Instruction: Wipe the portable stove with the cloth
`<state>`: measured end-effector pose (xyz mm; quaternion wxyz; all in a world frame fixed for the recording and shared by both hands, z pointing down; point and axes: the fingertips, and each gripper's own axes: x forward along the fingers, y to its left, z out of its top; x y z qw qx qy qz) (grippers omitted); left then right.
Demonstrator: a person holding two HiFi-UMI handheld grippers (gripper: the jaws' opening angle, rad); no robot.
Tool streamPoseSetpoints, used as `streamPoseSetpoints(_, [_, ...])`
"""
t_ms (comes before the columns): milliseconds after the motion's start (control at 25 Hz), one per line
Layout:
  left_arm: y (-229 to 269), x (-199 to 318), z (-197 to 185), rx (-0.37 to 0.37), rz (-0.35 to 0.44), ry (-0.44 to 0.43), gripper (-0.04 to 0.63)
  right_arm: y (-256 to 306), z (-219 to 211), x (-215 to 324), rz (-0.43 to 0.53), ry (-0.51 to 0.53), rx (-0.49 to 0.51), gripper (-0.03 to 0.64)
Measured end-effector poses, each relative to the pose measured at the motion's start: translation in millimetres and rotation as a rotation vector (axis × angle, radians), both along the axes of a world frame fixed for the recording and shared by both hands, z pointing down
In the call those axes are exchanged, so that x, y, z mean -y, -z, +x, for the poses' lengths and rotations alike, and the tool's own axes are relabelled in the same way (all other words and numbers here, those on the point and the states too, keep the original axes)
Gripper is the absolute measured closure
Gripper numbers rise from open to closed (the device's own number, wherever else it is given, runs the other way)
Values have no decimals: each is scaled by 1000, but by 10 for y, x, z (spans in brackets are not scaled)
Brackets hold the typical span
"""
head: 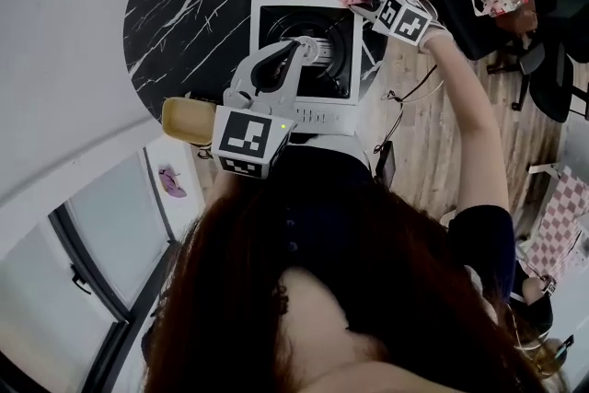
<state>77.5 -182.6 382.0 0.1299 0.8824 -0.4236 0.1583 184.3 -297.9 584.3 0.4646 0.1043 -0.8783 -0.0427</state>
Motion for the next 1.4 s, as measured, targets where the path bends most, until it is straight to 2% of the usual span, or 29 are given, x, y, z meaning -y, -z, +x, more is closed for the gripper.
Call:
streamPoseSetpoints(240, [40,-23,56,-6,7,-13,586,11,60,6,20,-144,7,563])
streamPoseSetpoints(560, [67,-67,59,-16,17,-16,586,9,136,13,43,-445,49,563])
streamPoseSetpoints(800, [116,-104,94,-24,28,-26,586,18,194,-9,69,-594,71,563])
streamPoseSetpoints(1080, [131,-149,115,-32,33,-43,586,1,208,-64,72,-681,83,563])
streamPoseSetpoints(1400, [186,-219,149,-39,42,-62,586,8,229,-168,67,-717,77,563])
